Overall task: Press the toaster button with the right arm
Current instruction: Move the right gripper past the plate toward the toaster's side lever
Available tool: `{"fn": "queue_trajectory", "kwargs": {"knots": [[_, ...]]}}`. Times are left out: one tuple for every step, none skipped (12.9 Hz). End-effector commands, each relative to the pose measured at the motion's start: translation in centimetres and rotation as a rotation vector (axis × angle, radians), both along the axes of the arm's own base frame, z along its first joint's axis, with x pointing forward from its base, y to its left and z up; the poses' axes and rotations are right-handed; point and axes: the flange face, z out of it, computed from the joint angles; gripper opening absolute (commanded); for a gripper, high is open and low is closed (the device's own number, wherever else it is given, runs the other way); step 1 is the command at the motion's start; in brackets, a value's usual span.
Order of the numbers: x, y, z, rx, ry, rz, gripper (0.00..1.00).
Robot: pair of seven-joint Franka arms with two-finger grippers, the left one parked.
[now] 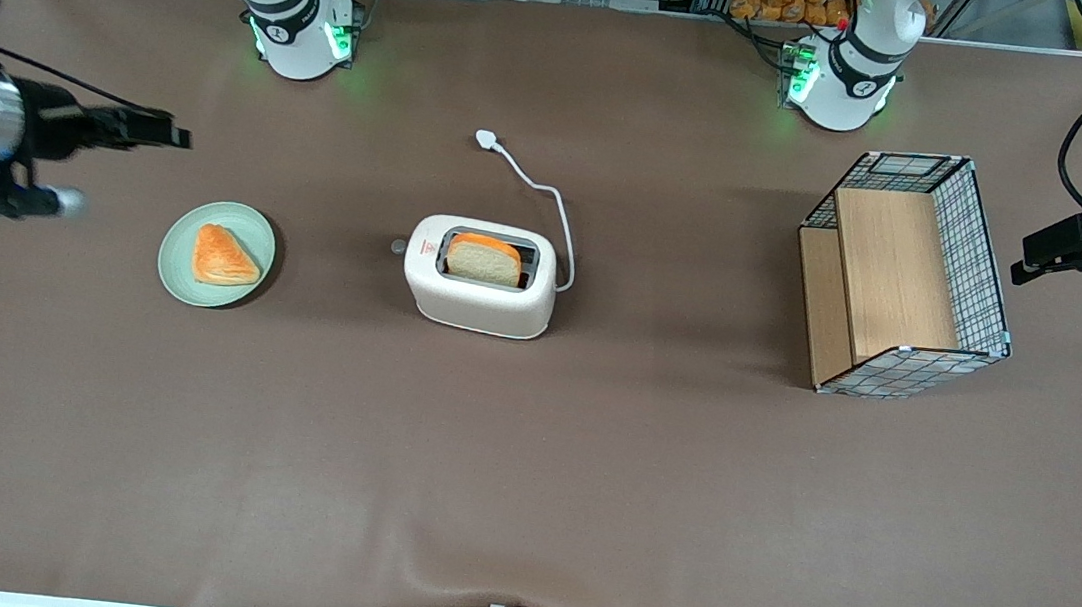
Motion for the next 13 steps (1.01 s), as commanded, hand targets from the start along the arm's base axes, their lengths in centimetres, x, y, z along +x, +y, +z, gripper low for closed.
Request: {"fn": "queue_trajectory", "kwargs": {"knots": [[0.4, 2.3, -3.1, 0.031, 0.023, 0.003, 1.00], [0.2, 2.9, -4.7, 0.043, 0.029, -0.002, 1.00], [-0.1, 3.5, -6.0, 0.052, 0.037, -0.007, 1.00], [-0.2, 4.2, -7.2, 0.058, 0.037, -0.012, 1.00], [-0.5, 5.3, -8.5, 0.060, 0.034, -0.009, 1.00], [-0.7, 6.4, -9.7, 0.062, 0.028, -0.007, 1.00], [-0.9, 7.9, -10.7, 0.071, 0.022, -0.003, 1.00], [-0.8, 9.0, -11.5, 0.076, 0.020, 0.003, 1.00], [-0.6, 9.9, -12.9, 0.081, 0.031, 0.004, 1.00], [-0.5, 10.6, -14.0, 0.096, 0.045, -0.006, 1.00], [-0.4, 10.7, -14.0, 0.101, 0.043, -0.008, 1.00], [-0.3, 10.8, -14.3, 0.108, 0.047, -0.014, 0.92], [-0.3, 11.4, -14.9, 0.132, 0.060, -0.027, 0.69]]}}
